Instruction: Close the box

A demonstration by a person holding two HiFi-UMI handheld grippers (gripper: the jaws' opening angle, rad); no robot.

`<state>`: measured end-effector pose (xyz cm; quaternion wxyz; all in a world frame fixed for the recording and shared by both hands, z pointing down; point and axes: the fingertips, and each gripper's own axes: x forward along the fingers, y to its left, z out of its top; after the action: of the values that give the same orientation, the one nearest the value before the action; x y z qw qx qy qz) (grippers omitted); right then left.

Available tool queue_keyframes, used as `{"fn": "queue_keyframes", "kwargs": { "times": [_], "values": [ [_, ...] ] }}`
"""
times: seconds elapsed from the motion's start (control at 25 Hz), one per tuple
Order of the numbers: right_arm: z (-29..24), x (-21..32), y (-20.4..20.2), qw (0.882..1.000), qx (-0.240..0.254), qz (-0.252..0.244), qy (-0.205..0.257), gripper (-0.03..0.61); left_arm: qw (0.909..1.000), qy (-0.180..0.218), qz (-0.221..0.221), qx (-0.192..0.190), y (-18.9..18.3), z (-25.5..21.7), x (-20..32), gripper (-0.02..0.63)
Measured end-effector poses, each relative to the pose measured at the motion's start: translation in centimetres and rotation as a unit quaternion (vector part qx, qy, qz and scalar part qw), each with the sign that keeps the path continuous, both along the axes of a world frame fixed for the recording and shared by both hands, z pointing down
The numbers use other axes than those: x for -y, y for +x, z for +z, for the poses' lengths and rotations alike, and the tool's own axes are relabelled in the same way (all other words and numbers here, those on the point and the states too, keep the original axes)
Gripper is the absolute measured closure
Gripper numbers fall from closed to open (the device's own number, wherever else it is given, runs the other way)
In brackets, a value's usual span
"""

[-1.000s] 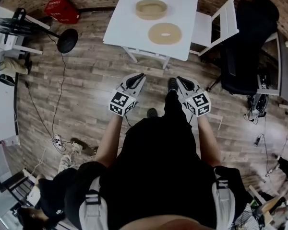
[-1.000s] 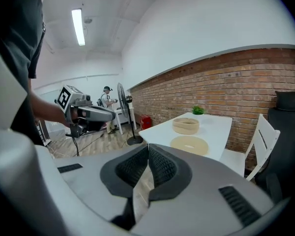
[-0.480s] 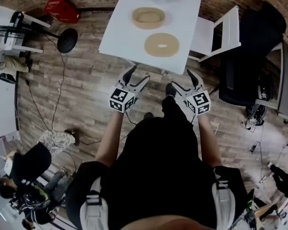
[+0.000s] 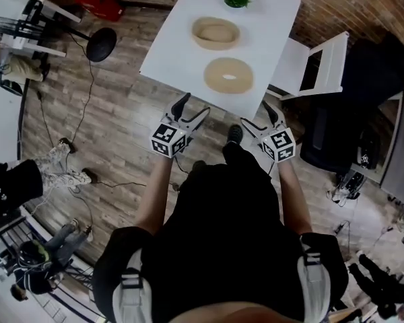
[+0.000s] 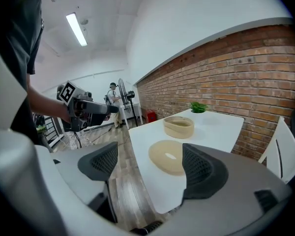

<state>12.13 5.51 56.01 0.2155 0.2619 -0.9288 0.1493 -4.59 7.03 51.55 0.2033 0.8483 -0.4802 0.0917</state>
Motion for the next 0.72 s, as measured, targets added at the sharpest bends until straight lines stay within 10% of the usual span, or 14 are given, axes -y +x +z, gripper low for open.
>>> {"fn": "queue_keyframes", "kwargs": {
  "times": [0.72],
  "values": [
    [1.2,8.0,0.1,1.000,-0.001,-0.002,0.020,0.212,0.9976,-0.036,-0.057,0.017,-0.8,1.9,4.2,0.281]
  ]
}}
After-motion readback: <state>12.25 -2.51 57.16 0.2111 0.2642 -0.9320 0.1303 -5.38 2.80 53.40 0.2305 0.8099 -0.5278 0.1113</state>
